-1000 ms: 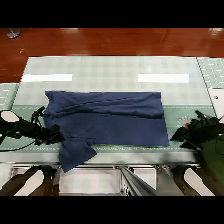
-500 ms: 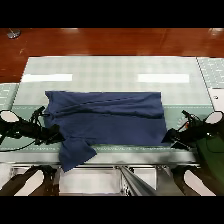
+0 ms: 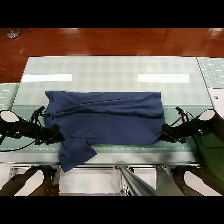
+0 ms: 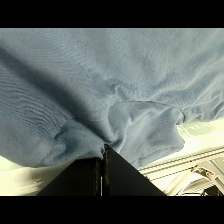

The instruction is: Fold the shirts.

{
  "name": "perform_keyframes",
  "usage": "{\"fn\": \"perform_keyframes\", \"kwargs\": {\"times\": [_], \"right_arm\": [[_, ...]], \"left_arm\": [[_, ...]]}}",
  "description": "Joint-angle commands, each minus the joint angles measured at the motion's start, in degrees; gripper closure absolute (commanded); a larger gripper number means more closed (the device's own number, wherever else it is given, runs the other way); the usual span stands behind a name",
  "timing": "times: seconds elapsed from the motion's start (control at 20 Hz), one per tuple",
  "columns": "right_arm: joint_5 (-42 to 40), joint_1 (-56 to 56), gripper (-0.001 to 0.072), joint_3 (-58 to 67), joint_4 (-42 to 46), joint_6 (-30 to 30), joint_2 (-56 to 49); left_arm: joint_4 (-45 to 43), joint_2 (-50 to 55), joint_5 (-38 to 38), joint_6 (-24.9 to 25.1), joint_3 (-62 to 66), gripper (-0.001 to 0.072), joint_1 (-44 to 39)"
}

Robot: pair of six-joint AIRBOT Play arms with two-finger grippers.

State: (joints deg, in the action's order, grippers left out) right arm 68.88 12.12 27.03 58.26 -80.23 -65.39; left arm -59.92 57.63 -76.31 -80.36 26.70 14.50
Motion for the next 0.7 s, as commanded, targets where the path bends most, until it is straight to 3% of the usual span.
{"fn": "perform_keyframes", "kwargs": {"times": [0.0,0.2,0.35,0.5,0.65], "right_arm": [[2.38,-0.13,0.0682,1.18,-1.14,2.84,-0.22],[4.13,-0.13,0.0682,8.66,-0.55,2.21,-0.22],[3.30,-0.15,0.0682,14.97,-1.14,1.62,-0.28],[-1.88,-0.15,0.0682,18.60,-4.81,1.42,-0.31],[-3.67,-0.50,0.0682,21.81,-8.90,3.04,-3.78]], "left_arm": [[-0.02,-0.04,-0.04,0.26,0.39,0.0682,0.22],[0.04,-0.04,-0.35,0.85,7.02,0.0682,1.88],[0.76,0.02,3.45,0.83,13.31,0.0682,2.25],[5.14,2.62,9.73,0.90,17.97,0.0682,2.25],[10.56,9.38,9.94,3.96,23.39,0.0681,2.25]]}}
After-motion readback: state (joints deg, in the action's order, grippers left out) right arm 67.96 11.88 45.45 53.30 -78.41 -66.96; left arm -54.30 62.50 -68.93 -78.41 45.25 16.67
